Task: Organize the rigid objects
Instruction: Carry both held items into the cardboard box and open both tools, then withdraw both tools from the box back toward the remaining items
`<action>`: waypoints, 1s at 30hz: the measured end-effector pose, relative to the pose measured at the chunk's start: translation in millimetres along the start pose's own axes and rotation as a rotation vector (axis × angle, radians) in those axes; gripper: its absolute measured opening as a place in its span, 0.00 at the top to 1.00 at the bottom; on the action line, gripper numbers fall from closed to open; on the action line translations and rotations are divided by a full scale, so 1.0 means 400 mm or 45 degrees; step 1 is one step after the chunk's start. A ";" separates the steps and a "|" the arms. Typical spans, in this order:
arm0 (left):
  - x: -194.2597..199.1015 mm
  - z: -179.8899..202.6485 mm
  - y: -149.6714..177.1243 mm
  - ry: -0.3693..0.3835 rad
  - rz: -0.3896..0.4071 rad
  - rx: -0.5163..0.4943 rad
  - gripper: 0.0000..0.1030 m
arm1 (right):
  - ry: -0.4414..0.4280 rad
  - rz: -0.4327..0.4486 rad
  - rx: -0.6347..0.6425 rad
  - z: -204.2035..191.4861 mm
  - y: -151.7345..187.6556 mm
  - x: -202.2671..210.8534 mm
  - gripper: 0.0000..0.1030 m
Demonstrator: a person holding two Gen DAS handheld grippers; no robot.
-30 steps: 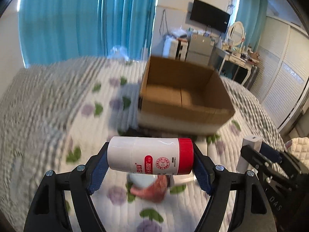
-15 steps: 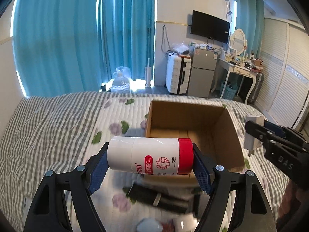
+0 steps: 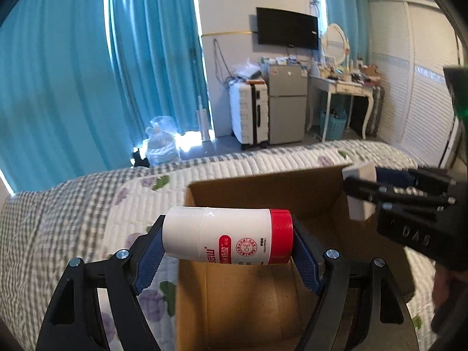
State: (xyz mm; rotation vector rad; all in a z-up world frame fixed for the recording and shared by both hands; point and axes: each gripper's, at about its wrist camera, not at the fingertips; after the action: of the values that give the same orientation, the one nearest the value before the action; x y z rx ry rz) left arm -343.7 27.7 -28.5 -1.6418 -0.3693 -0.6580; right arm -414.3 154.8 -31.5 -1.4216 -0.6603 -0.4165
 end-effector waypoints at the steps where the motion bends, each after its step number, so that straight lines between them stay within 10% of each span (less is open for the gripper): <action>1: -0.013 0.003 0.006 0.004 -0.010 -0.004 0.24 | -0.001 0.009 0.005 0.002 0.004 -0.004 0.61; 7: -0.039 0.000 0.022 0.041 -0.013 0.035 0.23 | -0.031 0.038 0.026 -0.009 0.021 -0.017 0.61; 11: -0.034 -0.007 0.025 0.076 -0.019 0.047 0.22 | -0.011 0.079 -0.016 -0.016 0.019 0.010 0.26; 30: 0.251 0.003 -0.054 0.008 0.136 0.073 0.20 | 0.075 0.162 -0.088 0.061 0.013 0.298 0.25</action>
State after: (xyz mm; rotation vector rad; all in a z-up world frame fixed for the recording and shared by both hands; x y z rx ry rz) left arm -277.0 20.4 49.4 -1.5929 -0.2908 -0.5675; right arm -325.1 193.5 41.5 -1.5025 -0.5087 -0.3823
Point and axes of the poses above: each gripper's, at about its wrist camera, not at the fingertips, and x roughly against the way its jaws point, z to its right, y to its underside, and after that the axes turned 3 degrees about y, right-handed
